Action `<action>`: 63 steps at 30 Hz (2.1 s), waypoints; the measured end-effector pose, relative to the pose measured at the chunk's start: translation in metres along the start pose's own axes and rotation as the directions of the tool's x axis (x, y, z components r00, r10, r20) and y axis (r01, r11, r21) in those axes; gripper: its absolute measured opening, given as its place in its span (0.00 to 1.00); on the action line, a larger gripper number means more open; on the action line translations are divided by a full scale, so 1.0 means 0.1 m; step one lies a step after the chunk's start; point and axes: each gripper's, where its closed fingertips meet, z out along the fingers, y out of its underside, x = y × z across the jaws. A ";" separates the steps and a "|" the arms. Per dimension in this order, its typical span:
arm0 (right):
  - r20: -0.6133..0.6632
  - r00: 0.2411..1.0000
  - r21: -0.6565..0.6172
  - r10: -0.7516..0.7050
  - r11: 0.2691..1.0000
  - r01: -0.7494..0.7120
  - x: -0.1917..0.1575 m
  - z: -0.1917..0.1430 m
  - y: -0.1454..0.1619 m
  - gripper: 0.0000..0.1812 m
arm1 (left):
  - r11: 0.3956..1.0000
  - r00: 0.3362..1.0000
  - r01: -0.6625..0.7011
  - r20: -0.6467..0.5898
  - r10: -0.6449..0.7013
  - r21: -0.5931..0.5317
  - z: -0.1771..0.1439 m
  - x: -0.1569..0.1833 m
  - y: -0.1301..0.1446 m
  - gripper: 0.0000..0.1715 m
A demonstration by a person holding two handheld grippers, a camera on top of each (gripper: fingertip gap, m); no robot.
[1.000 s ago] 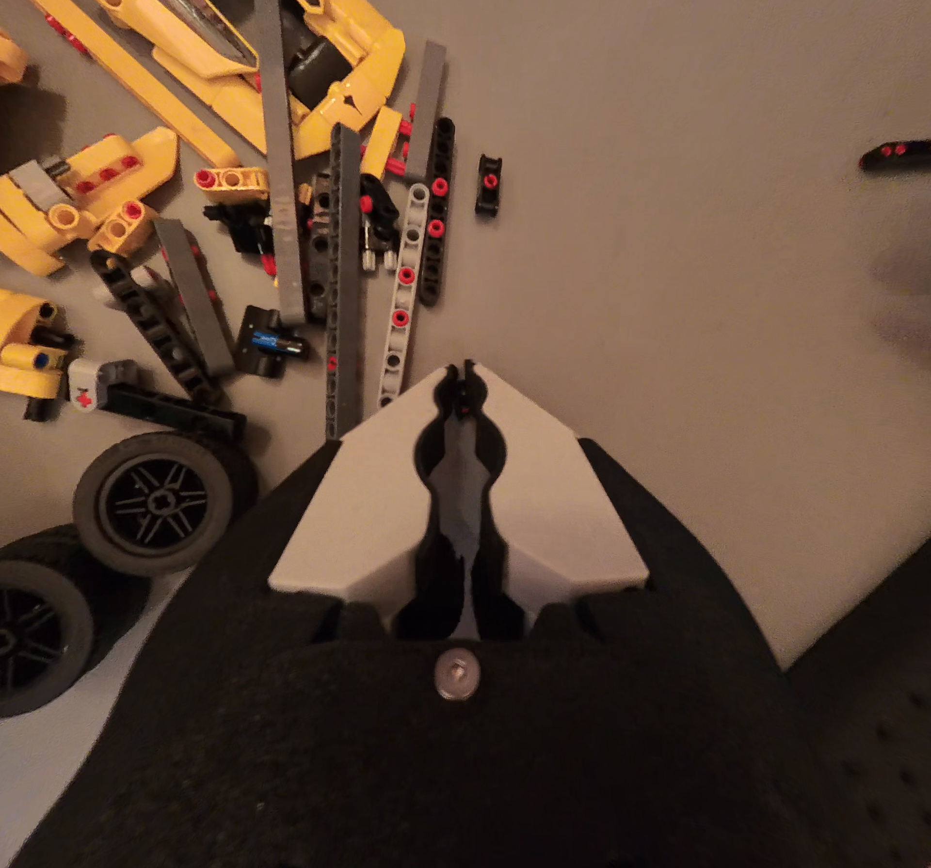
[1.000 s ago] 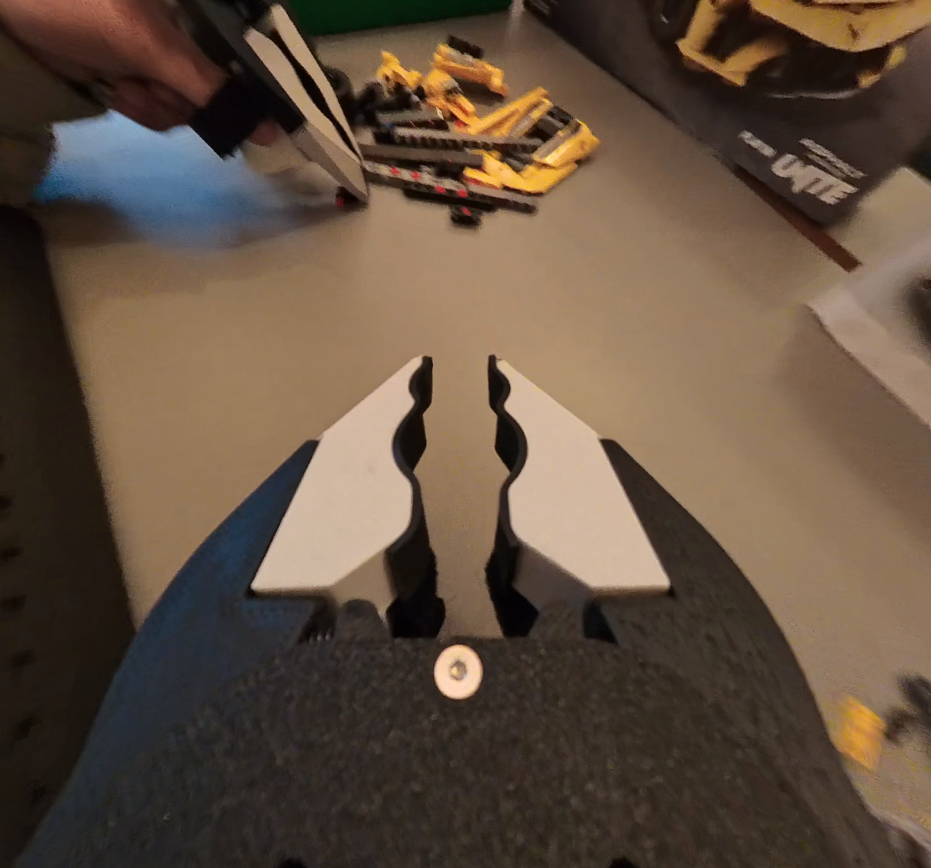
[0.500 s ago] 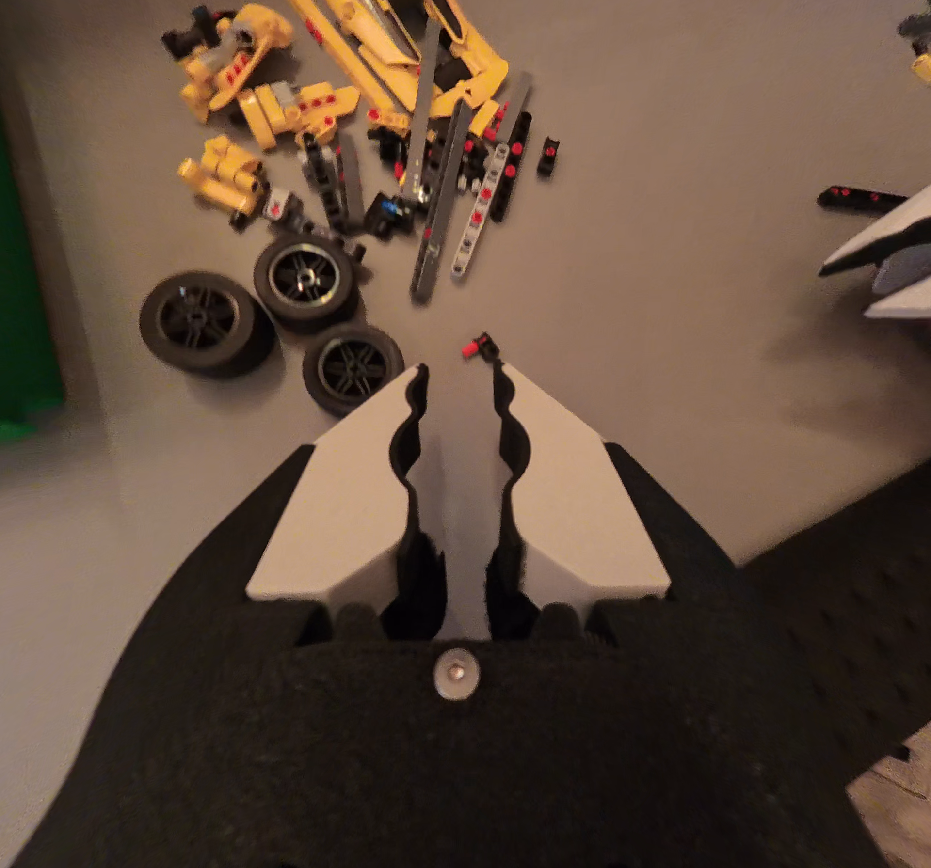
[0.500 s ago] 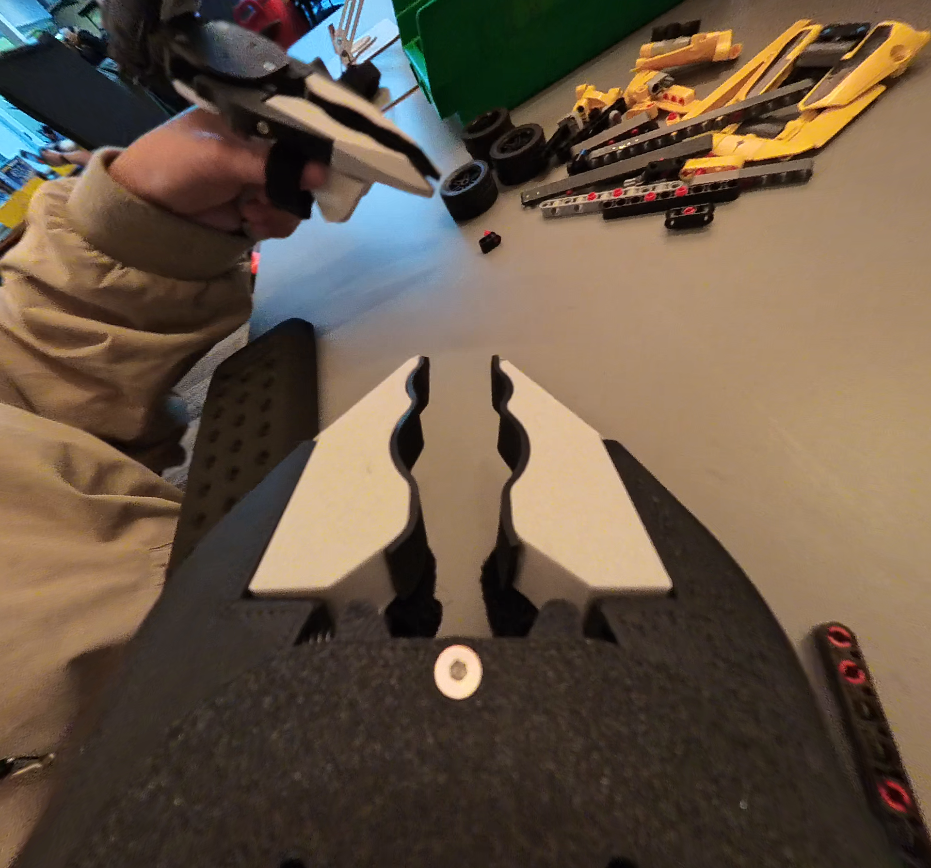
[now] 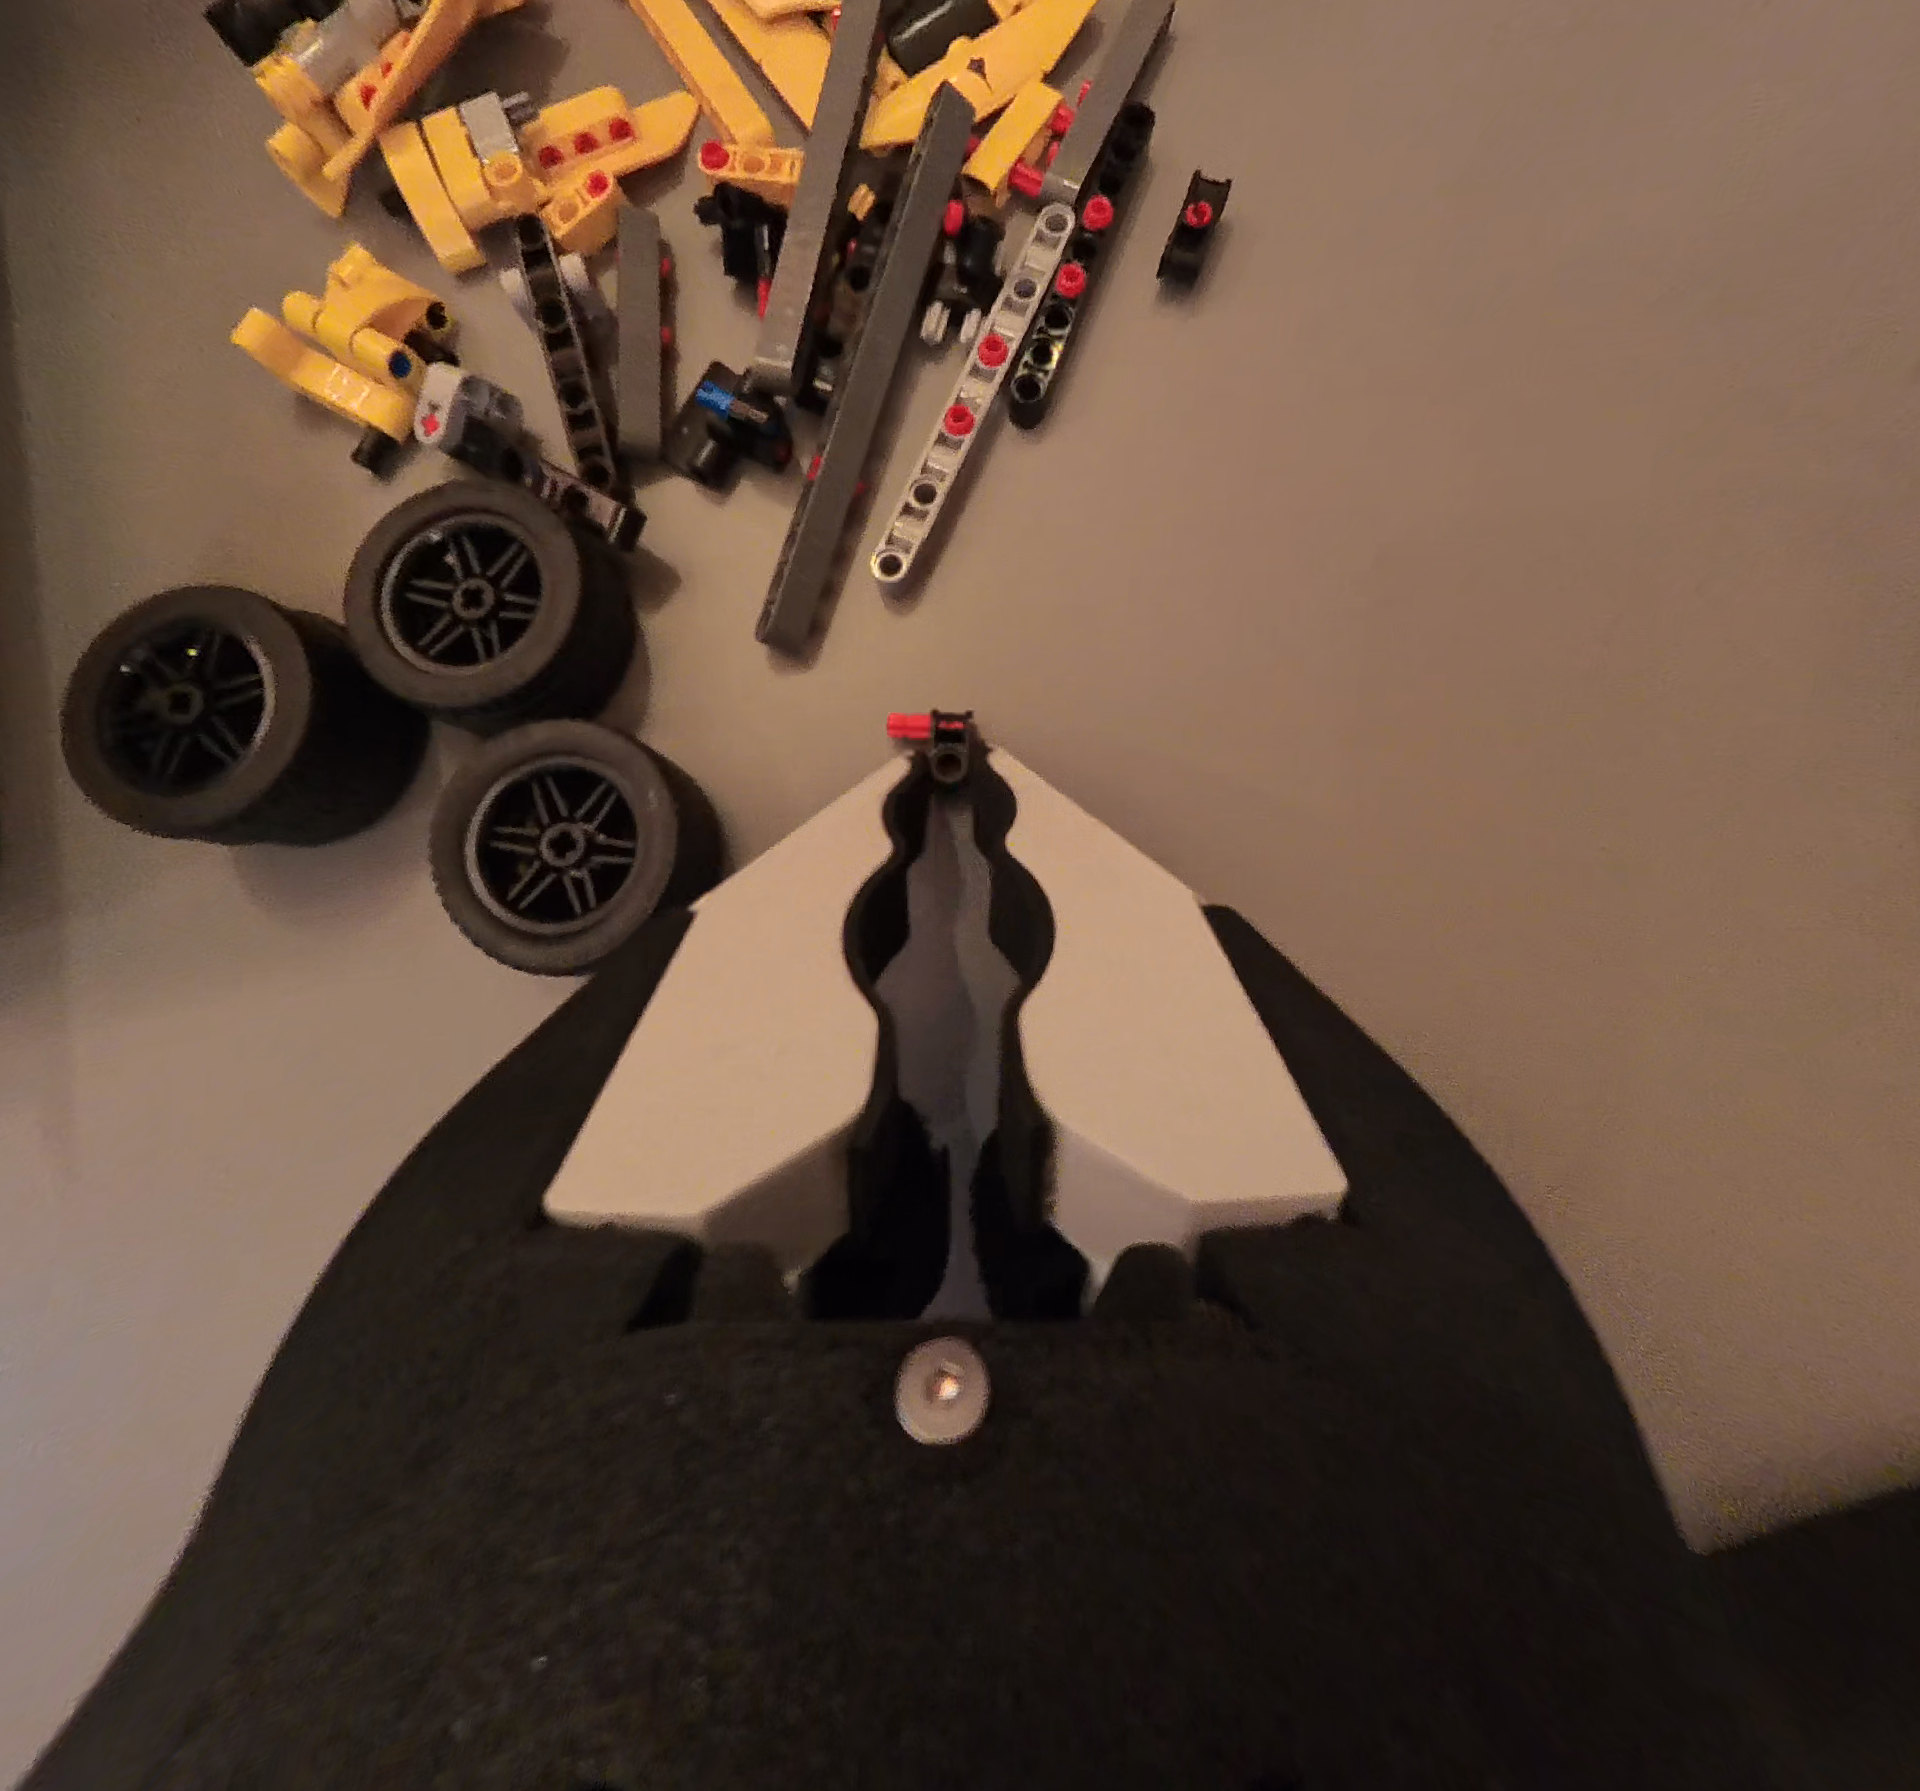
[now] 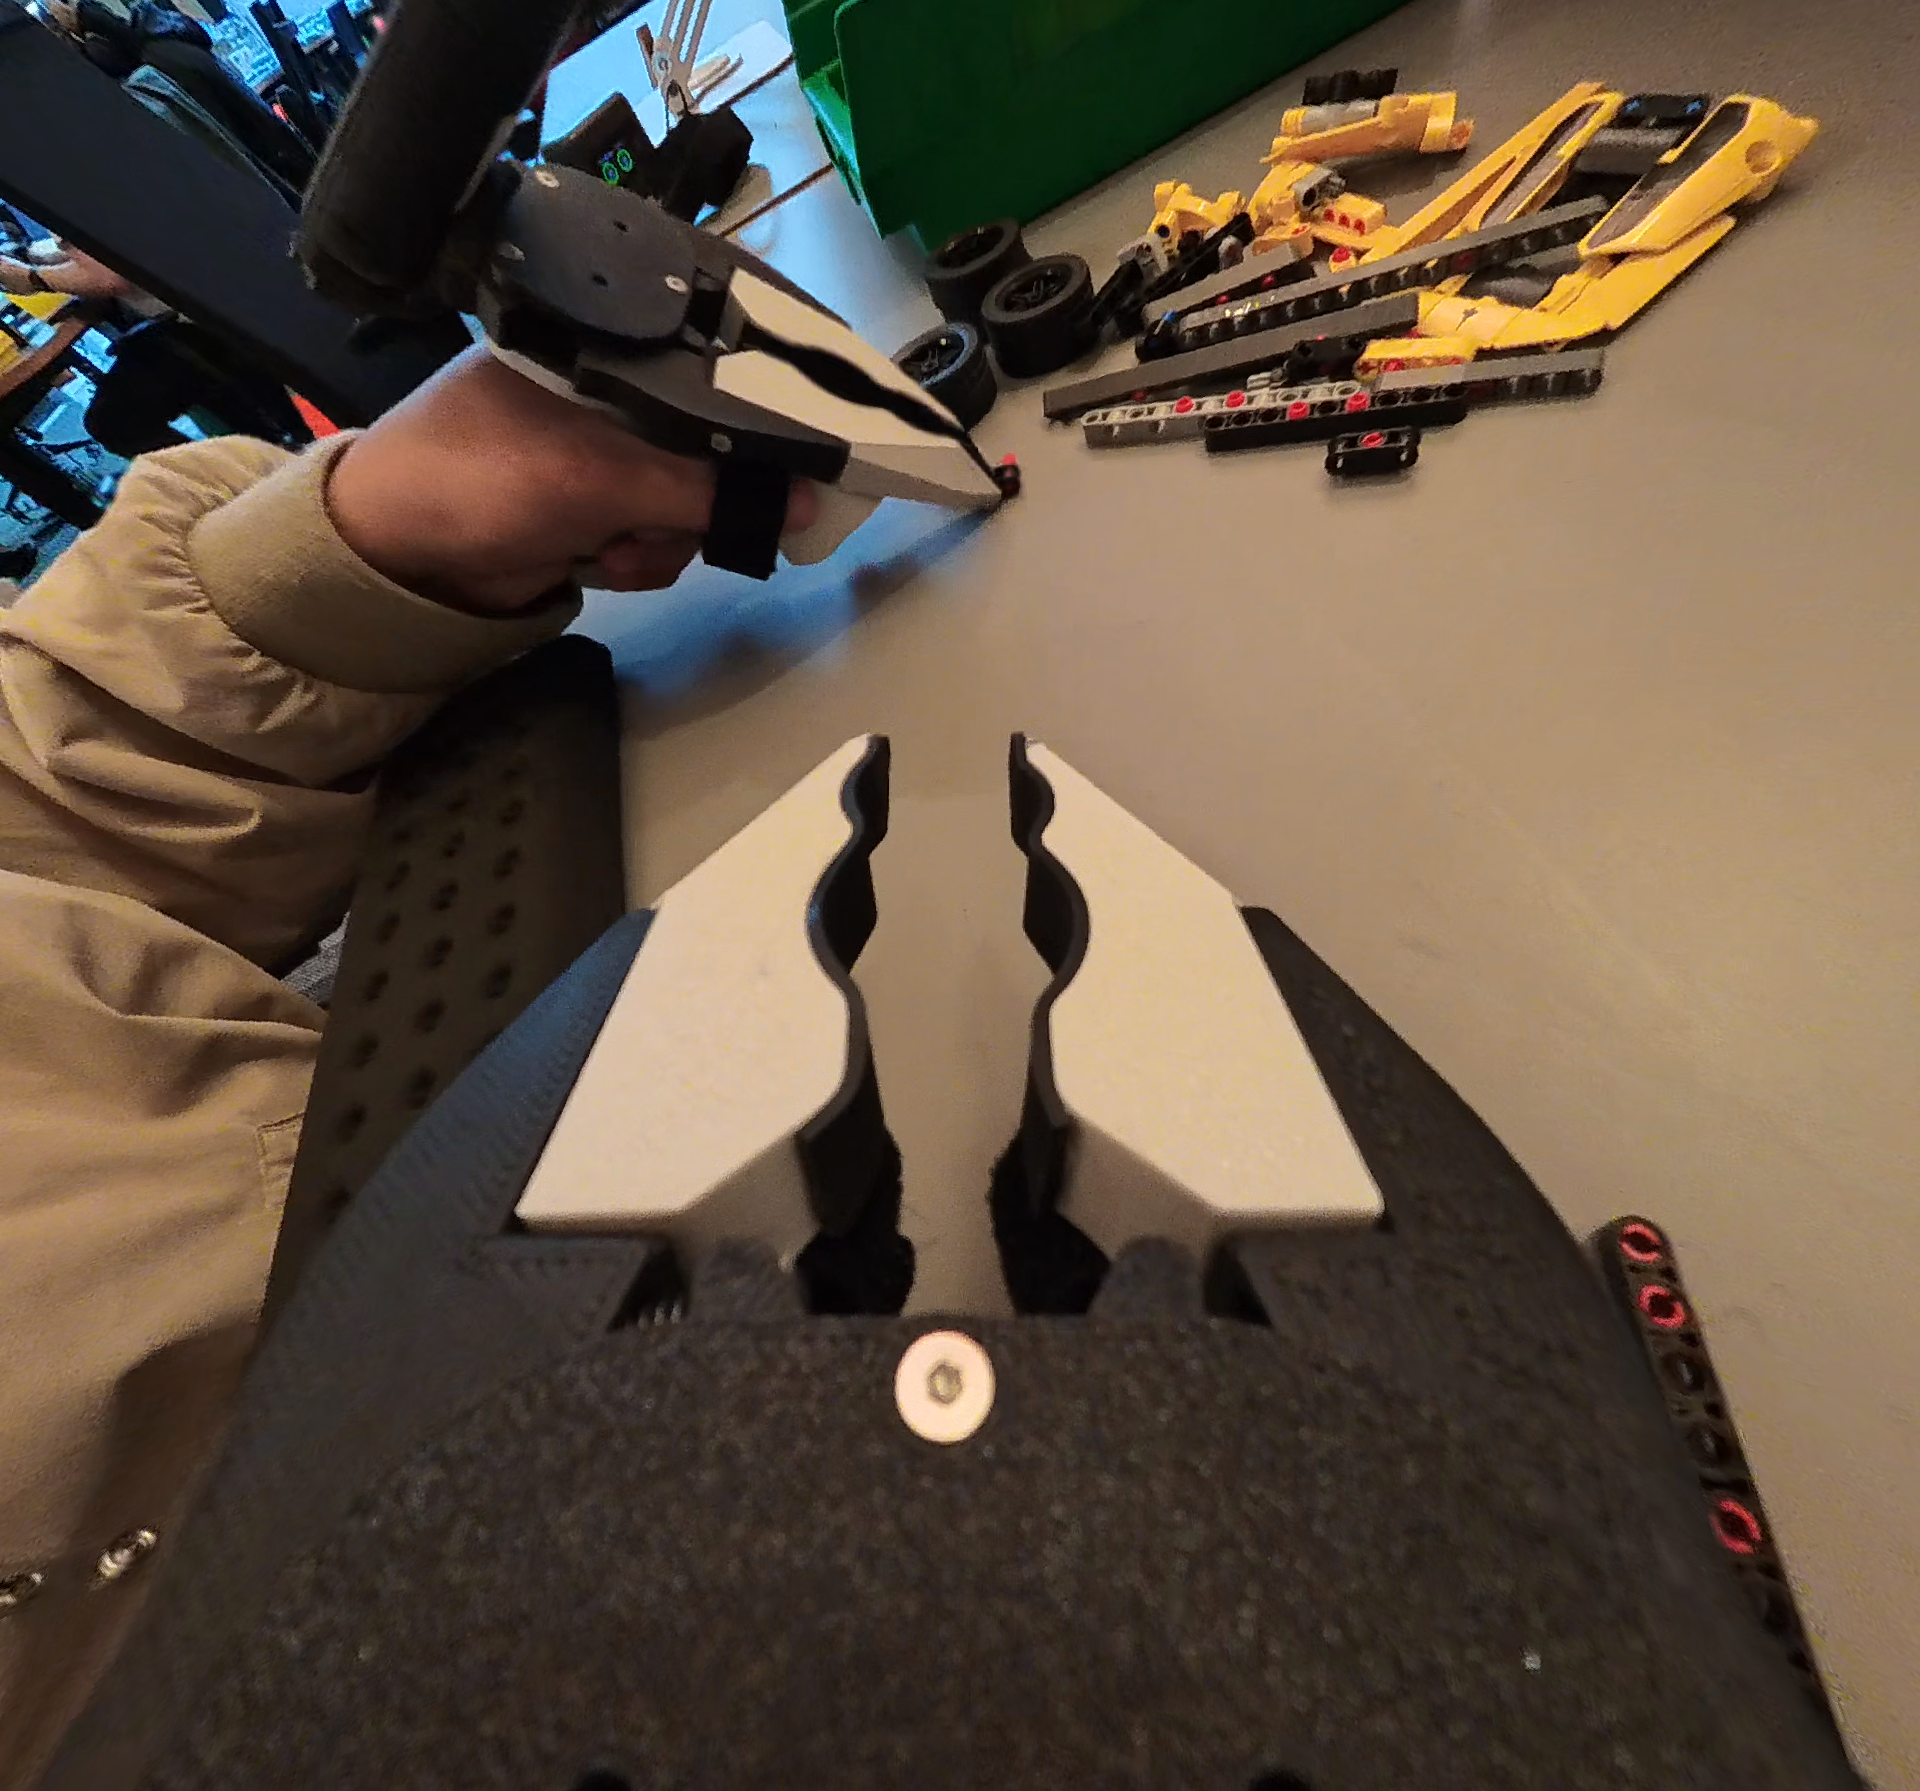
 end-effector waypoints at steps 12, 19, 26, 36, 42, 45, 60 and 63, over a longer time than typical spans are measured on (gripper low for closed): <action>0.480 0.830 0.020 0.285 0.942 -0.335 -0.33 -0.30 -0.25 0.17 | 0.565 0.652 -0.542 -0.113 0.750 0.622 -0.95 1.65 -0.53 0.04; 0.551 0.768 -0.037 0.327 0.929 -0.369 -0.41 -0.33 -0.20 0.08 | 0.408 0.493 -0.694 -0.021 0.870 0.594 -0.93 1.80 -0.47 0.04; 0.528 0.800 0.057 0.287 0.927 -0.370 -0.34 -0.36 -0.31 0.01 | 0.591 0.681 -0.553 -0.089 0.726 0.588 -0.90 1.73 -0.61 0.05; 0.543 0.826 0.207 0.152 0.929 -0.307 -0.41 -0.47 -0.50 0.01 | 0.846 0.500 0.403 -0.858 0.116 0.349 -1.11 1.93 -0.81 0.10; 0.574 0.800 0.217 0.175 0.909 -0.355 -0.42 -0.50 -0.55 0.01 | 0.795 0.450 0.509 -0.889 0.082 0.330 -1.13 1.91 -0.89 0.04; 0.583 0.786 0.213 0.208 0.894 -0.395 -0.38 -0.50 -0.57 0.01 | 0.760 0.419 0.573 -0.907 0.049 0.306 -1.12 1.90 -0.92 0.04; 0.548 0.752 0.224 0.366 0.802 -0.553 -0.16 -0.45 -0.61 0.00 | 0.729 0.543 0.569 -0.840 0.015 0.380 -0.92 1.86 -0.97 0.04; 0.539 0.759 0.224 0.366 0.806 -0.548 -0.15 -0.45 -0.61 0.00 | 0.734 0.559 0.554 -0.829 0.022 0.393 -0.91 1.87 -0.96 0.04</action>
